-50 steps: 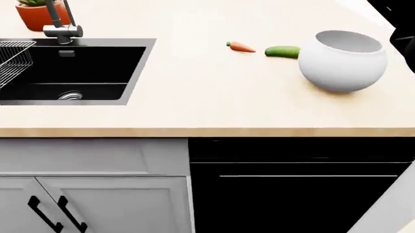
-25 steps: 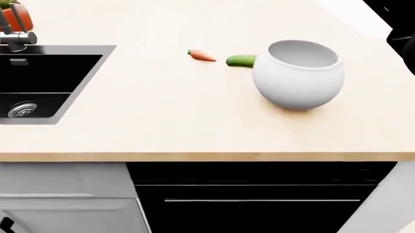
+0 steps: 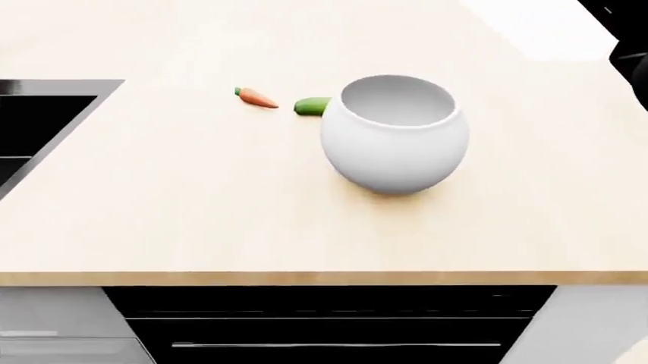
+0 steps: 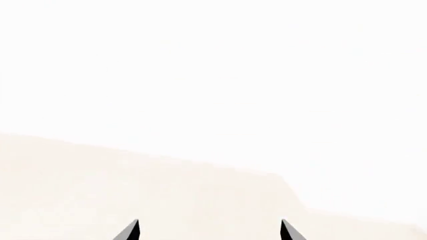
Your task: Place the two vegetables and bowl onto the tray for setting up a vegetable dip station.
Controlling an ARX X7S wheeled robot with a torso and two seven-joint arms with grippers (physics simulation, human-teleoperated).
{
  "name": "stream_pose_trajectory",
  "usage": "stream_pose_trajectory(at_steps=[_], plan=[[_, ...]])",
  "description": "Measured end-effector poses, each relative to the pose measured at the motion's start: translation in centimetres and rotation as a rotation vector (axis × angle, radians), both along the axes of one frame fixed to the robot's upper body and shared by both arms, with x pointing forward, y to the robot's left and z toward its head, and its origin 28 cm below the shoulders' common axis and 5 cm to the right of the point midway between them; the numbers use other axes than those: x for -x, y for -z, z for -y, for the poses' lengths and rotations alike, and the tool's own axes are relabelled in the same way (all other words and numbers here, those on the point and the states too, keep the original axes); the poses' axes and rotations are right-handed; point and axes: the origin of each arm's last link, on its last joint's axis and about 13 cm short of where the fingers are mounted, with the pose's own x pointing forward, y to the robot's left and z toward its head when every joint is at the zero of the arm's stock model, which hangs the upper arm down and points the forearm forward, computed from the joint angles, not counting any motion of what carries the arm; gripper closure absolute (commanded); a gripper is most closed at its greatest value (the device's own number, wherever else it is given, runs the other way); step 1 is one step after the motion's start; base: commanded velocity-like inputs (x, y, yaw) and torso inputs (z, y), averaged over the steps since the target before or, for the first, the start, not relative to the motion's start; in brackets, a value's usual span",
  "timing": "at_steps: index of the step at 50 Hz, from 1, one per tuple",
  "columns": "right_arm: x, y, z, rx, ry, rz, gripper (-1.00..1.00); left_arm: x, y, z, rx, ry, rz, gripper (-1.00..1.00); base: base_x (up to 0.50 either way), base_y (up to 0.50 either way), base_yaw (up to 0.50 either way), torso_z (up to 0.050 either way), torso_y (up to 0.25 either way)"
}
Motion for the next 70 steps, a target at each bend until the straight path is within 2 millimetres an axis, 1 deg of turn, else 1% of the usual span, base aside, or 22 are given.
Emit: stream_pose_trajectory(at_steps=[17,23,26,34,38,52,60,65,70], plan=[[0.3,-0.4,-0.2,0.013,-0.027,0.024,-1.0,-0.2,-0.1,-0.2,0.004,-0.017,0.001,-1.0,0.5,0.0,0.0,0.0,0.001],[0.3,-0.4,-0.3,0.018,-0.027,0.03,-1.0,-0.4,0.1,-0.3,0.002,-0.02,-0.006,-1.0,0.0,-0.03,0.0,0.0,0.007],[0.4,-0.5,-0.5,0.014,-0.039,0.029,-1.0,-0.4,0.0,-0.4,0.004,-0.031,-0.004,-1.0,0.0,-0.5,0.0,0.0,0.0],[0.3,-0.6,-0.2,0.017,0.001,0.028,-1.0,-0.3,0.0,-0.3,0.005,-0.022,-0.002,-1.0,0.0,-0.03,0.0,0.0,0.0],[0.4,-0.6,-0.2,0.008,-0.002,0.028,-1.0,-0.2,-0.1,-0.4,0.009,-0.025,0.007,-1.0,0.5,0.0,0.0,0.0,0.0],[0.3,-0.8,-0.5,-0.051,0.067,-0.083,-1.0,-0.6,-0.1,-0.5,0.01,-0.035,-0.004,-1.0,0.0,0.0,0.0,0.0,0.002],[0.8,-0.9,-0.6,-0.119,0.093,-0.196,-1.0,-0.7,-0.1,-0.6,0.011,-0.04,-0.003,-1.0,0.0,0.0,0.0,0.0,0.0],[1.1,-0.8,-0.5,-0.17,0.075,-0.268,-1.0,-0.7,0.0,-0.6,0.01,-0.042,-0.003,-1.0,0.0,0.0,0.0,0.0,0.0],[1.5,-1.0,-0.5,-0.253,0.073,-0.318,-1.0,-0.7,0.1,-0.5,0.008,-0.042,-0.004,-1.0,0.0,0.0,0.0,0.0,0.0]])
